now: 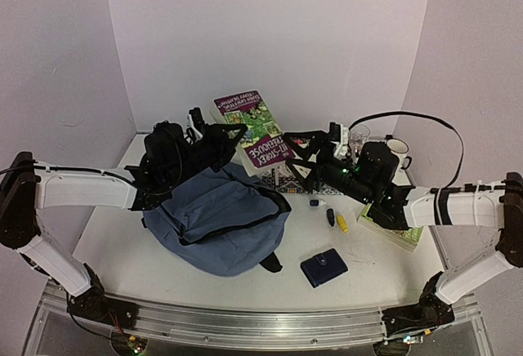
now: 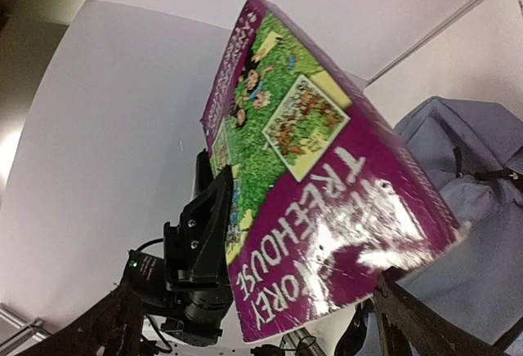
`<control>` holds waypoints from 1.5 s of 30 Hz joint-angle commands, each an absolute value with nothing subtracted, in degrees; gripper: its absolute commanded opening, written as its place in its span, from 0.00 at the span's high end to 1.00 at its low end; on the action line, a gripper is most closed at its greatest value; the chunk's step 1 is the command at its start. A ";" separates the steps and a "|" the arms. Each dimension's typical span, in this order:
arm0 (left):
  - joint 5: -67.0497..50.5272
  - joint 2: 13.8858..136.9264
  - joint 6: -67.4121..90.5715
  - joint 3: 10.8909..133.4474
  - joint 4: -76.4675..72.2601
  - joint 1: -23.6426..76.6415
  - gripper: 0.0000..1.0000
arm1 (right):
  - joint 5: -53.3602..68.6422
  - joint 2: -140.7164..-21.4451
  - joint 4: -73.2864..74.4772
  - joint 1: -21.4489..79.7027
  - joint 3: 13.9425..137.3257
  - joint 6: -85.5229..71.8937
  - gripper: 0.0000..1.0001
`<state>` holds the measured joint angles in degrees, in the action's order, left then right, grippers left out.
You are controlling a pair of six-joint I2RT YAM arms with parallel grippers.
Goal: Pack the student bag
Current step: Pass from the left arm to the right
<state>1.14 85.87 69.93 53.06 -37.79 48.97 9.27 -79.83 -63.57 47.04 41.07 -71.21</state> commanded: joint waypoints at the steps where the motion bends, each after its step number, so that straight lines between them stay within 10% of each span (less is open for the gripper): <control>1: 4.82 79.84 69.98 53.22 -51.13 49.82 1.00 | 1.24 -78.14 -63.13 48.24 39.21 -74.92 0.02; 21: 6.78 79.82 73.18 51.52 -51.91 51.42 1.00 | 11.98 -92.11 -84.96 48.50 51.11 -72.30 0.05; 24: 6.54 79.79 73.58 51.07 -51.88 51.89 1.00 | 12.35 -93.52 -87.25 48.50 52.21 -72.47 0.15; 28: 7.13 78.79 73.68 49.05 -51.92 51.95 0.99 | 14.01 -94.94 -91.12 48.46 53.06 -72.38 0.61; 32: 8.08 76.49 69.60 46.00 -51.63 51.94 0.85 | 14.79 -93.79 -91.64 47.77 51.71 -71.55 0.99; 45: 6.91 66.00 44.49 43.95 -24.58 51.74 0.27 | 17.30 -86.47 -90.43 40.56 42.97 -71.65 1.00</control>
